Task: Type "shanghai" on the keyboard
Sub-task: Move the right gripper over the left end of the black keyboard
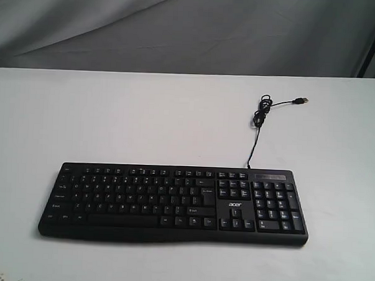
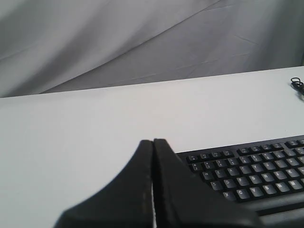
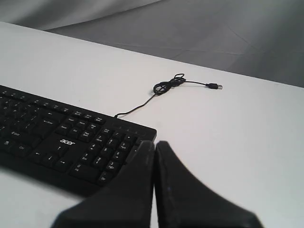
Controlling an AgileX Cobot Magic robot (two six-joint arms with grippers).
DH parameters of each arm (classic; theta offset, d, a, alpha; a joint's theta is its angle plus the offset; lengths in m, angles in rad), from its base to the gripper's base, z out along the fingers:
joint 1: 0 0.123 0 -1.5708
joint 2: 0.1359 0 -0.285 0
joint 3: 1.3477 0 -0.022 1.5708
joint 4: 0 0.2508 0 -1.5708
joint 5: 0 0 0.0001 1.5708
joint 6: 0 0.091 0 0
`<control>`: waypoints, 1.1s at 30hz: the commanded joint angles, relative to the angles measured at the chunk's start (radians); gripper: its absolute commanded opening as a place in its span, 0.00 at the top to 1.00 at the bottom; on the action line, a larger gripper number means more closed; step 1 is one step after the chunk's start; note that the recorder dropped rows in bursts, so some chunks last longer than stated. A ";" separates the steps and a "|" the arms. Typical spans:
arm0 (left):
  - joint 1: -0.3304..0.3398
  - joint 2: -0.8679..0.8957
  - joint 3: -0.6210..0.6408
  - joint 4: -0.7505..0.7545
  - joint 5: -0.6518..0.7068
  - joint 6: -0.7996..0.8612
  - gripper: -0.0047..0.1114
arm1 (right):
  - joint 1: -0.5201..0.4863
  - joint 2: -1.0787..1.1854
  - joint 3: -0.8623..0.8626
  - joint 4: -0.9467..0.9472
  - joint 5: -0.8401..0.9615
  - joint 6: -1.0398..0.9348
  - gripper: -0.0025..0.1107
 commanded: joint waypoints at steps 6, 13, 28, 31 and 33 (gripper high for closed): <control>-0.004 -0.003 0.004 0.001 -0.005 -0.003 0.96 | -0.003 -0.005 0.003 0.002 -0.001 0.004 0.98; -0.004 -0.003 0.004 0.001 -0.005 -0.003 0.96 | -0.003 -0.005 0.003 0.041 0.000 0.006 0.98; -0.004 -0.003 0.004 0.001 -0.005 -0.003 0.96 | 0.059 0.505 -0.320 0.125 -0.184 0.006 0.98; -0.004 -0.003 0.004 0.001 -0.005 -0.003 0.96 | 0.244 0.677 -0.320 0.092 -0.388 0.128 0.98; -0.004 -0.003 0.004 0.001 -0.005 -0.003 0.96 | 0.430 0.817 -0.343 0.027 -0.453 0.227 0.98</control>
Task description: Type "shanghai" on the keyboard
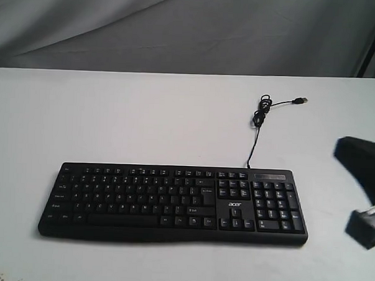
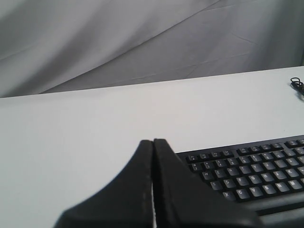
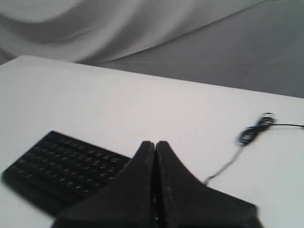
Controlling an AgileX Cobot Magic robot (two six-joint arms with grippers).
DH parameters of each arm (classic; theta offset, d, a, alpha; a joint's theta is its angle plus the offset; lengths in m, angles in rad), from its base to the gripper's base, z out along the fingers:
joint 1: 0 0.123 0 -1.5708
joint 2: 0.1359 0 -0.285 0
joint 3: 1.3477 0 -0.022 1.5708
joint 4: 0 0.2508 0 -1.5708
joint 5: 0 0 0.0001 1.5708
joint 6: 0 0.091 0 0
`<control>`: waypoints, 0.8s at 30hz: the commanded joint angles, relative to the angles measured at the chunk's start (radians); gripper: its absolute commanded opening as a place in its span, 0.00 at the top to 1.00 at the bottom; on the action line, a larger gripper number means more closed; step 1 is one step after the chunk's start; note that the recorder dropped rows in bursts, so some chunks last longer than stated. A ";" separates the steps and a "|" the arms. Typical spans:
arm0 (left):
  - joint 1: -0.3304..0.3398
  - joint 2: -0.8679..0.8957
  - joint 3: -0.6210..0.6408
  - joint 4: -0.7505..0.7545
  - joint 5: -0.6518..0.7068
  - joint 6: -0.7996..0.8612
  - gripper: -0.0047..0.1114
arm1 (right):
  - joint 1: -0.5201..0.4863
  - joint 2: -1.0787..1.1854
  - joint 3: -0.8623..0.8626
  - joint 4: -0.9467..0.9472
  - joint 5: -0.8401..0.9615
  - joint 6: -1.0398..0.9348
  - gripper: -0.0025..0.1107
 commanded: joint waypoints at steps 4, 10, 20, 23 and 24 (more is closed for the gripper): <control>-0.004 -0.003 0.004 0.001 -0.005 -0.003 0.96 | 0.432 0.441 -0.151 -0.128 -0.105 0.205 0.98; -0.004 -0.003 0.004 0.001 -0.005 -0.003 0.96 | 0.536 0.767 -0.378 -0.128 -0.033 0.212 0.98; -0.004 -0.003 0.004 0.001 -0.005 -0.003 0.96 | 0.552 1.160 -0.805 -0.128 0.206 0.120 0.98; -0.004 -0.003 0.004 0.001 -0.005 -0.003 0.96 | 0.542 1.236 -0.945 -0.151 0.252 0.094 0.98; -0.004 -0.003 0.004 0.001 -0.005 -0.003 0.96 | 0.536 1.258 -0.984 -0.171 0.264 0.086 0.98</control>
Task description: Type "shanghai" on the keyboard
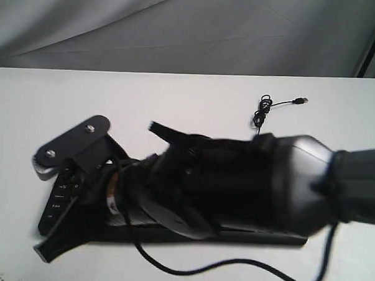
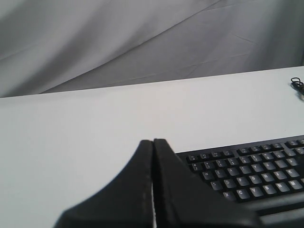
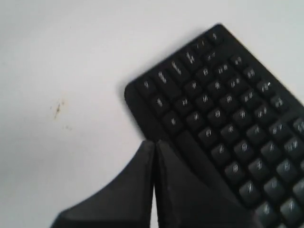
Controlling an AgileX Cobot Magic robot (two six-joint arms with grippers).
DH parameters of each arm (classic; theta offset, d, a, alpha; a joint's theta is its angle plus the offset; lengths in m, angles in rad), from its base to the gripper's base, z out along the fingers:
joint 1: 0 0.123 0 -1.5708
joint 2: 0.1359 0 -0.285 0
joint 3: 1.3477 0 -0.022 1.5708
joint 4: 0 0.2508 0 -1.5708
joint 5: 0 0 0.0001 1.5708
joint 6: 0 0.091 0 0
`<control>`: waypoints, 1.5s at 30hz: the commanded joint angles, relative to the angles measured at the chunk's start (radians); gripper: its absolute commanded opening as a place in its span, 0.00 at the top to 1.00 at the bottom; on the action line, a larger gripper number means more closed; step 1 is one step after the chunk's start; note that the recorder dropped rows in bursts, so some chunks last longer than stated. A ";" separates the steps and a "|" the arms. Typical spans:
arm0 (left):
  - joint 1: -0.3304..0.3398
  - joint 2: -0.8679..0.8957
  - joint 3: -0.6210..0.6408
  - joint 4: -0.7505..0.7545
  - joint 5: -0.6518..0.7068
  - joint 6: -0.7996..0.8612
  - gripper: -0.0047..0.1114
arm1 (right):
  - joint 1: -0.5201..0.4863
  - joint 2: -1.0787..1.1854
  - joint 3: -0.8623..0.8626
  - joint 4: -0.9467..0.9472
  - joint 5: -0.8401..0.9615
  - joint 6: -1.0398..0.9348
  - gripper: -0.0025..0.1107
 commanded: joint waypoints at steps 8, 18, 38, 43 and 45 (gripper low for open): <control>-0.004 -0.003 0.004 0.001 -0.005 -0.003 0.96 | -0.024 0.214 -0.247 -0.083 0.013 -0.071 0.98; -0.004 -0.003 0.004 0.001 -0.005 -0.003 0.96 | -0.092 0.295 -0.299 -0.028 -0.018 -0.150 0.98; -0.004 -0.003 0.004 0.001 -0.005 -0.003 0.96 | -0.098 0.412 -0.449 0.020 0.113 -0.239 0.98; -0.004 -0.003 0.004 0.001 -0.005 -0.003 0.96 | -0.098 0.412 -0.449 0.020 0.107 -0.239 0.98; -0.004 -0.003 0.004 0.001 -0.005 -0.003 0.96 | -0.098 0.412 -0.449 0.020 0.107 -0.239 0.98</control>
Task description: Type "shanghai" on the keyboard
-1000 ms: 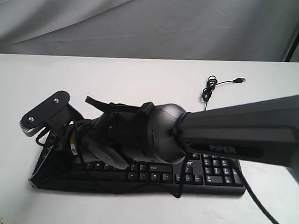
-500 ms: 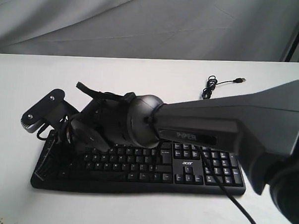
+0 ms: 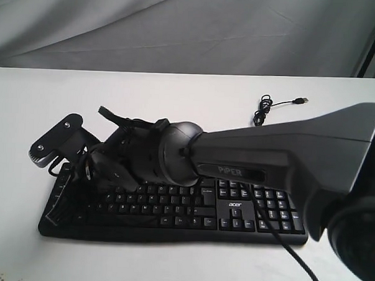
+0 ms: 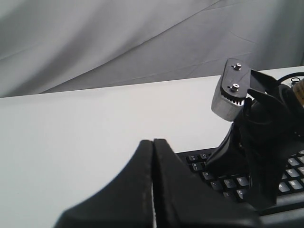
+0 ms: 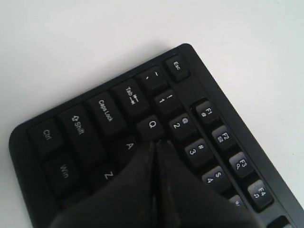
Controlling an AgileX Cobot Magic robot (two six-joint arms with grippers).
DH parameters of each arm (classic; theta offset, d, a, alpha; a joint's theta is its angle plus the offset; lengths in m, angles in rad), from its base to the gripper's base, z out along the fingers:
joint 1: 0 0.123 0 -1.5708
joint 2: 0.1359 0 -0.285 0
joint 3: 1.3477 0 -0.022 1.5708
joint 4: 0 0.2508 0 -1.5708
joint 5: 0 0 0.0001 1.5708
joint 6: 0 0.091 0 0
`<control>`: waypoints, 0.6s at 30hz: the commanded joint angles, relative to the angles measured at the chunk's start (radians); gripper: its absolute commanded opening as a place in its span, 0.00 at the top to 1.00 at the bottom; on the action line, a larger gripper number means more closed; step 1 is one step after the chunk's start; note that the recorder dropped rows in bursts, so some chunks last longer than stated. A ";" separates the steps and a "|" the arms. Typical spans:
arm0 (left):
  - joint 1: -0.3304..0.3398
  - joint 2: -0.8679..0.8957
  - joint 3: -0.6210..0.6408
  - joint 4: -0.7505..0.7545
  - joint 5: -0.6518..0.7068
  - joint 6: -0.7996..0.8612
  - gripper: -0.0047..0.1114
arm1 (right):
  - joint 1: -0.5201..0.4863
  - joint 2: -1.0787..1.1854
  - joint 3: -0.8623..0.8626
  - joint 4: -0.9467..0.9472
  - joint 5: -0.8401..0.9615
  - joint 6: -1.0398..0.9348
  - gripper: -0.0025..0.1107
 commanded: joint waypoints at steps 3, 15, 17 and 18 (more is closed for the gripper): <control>-0.004 -0.003 0.004 0.001 -0.005 -0.003 0.96 | -0.002 -0.003 -0.004 0.015 -0.015 -0.005 0.98; -0.004 -0.003 0.004 0.001 -0.005 -0.003 0.96 | 0.000 0.017 0.004 0.027 -0.043 -0.005 0.98; -0.004 -0.003 0.004 0.001 -0.005 -0.003 0.96 | 0.000 0.017 0.004 0.027 -0.044 -0.005 0.98; -0.004 -0.003 0.004 0.001 -0.005 -0.003 0.96 | 0.000 0.017 0.004 0.027 -0.044 -0.008 0.98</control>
